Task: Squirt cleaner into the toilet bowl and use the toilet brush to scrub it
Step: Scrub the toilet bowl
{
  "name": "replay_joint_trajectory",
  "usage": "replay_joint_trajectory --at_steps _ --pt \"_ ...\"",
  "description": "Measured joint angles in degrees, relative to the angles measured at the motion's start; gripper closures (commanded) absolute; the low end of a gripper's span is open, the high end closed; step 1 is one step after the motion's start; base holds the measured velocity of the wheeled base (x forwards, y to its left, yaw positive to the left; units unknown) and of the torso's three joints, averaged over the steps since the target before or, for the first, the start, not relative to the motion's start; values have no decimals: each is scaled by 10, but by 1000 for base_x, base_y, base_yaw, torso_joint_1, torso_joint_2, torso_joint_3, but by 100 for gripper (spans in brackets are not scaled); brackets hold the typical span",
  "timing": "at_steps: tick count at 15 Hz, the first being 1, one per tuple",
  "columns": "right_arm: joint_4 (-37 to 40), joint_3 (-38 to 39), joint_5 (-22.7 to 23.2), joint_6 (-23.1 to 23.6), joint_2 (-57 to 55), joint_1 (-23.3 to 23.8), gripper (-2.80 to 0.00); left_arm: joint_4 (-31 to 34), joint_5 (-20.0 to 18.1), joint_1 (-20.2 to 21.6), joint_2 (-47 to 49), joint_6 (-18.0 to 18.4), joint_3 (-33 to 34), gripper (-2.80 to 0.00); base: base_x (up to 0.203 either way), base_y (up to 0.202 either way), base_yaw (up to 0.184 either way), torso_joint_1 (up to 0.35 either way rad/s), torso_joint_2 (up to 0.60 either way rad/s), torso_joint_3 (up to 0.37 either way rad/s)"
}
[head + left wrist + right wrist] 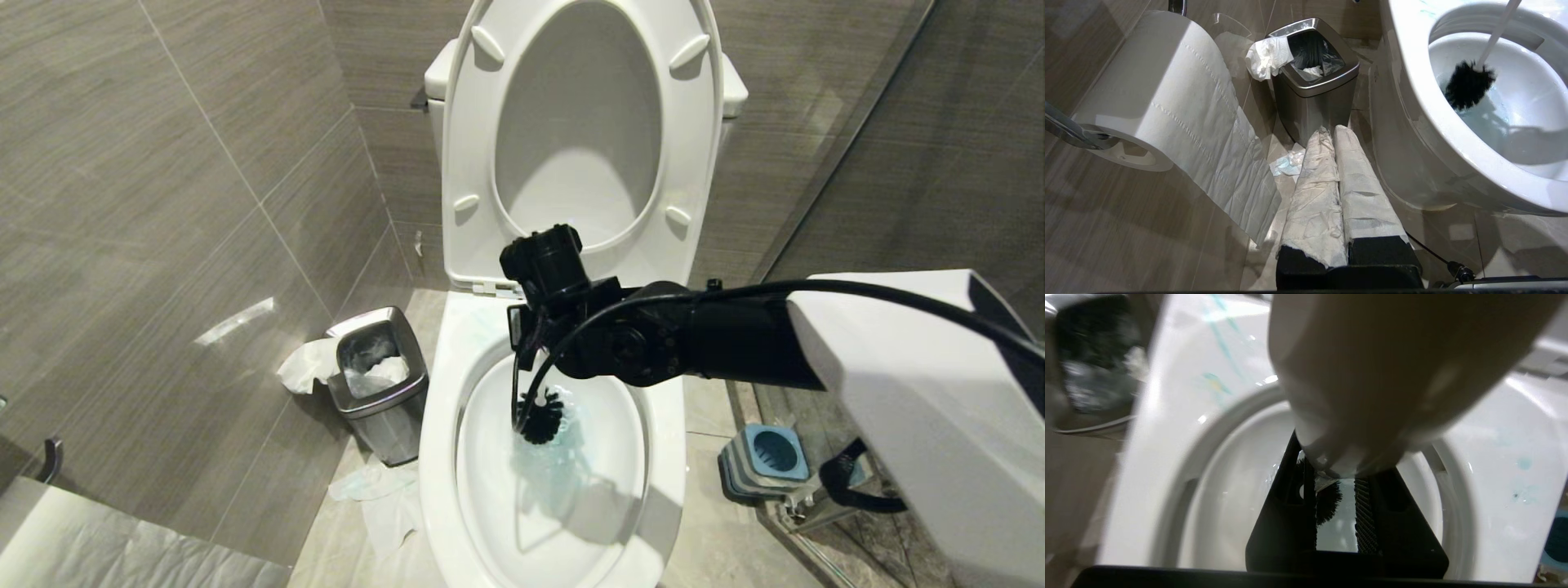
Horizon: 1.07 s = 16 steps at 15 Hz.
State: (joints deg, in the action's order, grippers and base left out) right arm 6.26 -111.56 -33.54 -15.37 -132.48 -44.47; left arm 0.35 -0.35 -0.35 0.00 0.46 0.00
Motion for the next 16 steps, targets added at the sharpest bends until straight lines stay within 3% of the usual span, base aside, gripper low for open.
replay_joint_trajectory --at_steps 7,13,16 --pt "60 21 -27 4 120 -41 0 0 0 0 0 0 0 0 0 0 0 0 0 0" --pt "50 50 -46 -2 109 -41 0 0 0 0 0 0 0 0 0 0 0 0 0 0" --pt "9 50 -52 2 79 -38 0 0 0 0 0 0 0 0 0 0 0 0 0 0"
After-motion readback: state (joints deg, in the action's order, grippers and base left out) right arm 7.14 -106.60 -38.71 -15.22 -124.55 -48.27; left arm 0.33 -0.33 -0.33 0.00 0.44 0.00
